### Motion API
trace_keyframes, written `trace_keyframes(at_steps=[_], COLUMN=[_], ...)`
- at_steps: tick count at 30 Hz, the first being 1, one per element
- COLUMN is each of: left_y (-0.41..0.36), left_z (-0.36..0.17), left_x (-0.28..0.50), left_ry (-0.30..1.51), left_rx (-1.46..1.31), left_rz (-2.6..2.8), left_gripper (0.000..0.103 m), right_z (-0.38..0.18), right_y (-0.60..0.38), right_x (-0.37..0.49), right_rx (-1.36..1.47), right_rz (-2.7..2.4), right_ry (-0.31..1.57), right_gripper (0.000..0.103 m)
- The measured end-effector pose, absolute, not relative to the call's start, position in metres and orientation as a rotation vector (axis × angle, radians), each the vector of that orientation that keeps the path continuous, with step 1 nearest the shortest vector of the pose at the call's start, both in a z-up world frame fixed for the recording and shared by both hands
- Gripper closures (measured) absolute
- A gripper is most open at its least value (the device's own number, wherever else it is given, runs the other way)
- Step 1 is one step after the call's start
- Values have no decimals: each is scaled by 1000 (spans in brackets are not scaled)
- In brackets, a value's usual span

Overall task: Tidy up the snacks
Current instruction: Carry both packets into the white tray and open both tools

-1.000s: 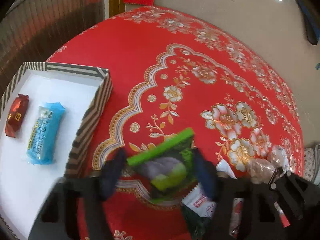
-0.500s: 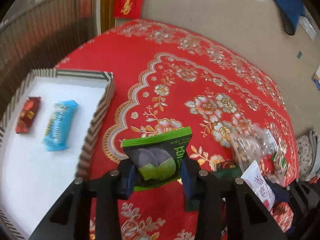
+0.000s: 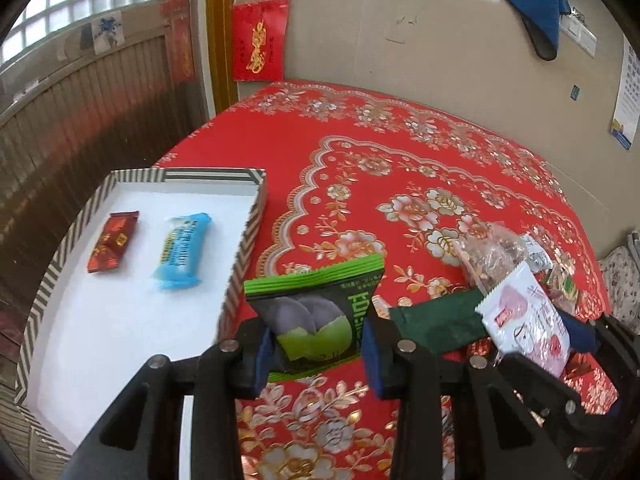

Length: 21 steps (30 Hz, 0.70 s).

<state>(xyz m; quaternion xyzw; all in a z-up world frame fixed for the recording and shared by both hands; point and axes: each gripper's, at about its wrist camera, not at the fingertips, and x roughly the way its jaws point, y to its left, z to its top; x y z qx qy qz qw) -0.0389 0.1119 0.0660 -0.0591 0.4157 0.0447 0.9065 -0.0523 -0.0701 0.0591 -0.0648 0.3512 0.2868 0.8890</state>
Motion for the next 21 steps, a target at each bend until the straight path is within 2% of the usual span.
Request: trace_keyframes(at_steps=[21], left_y=[176], left_z=[72], left_x=[-74], left_ry=[800], left_rx=[-138], left_rz=[183], left_gripper=[63], right_z=[59], right_y=[-9], right_x=[-72], right_rx=[-121], right_rz=[667], right_ry=[725], right_gripper=[50])
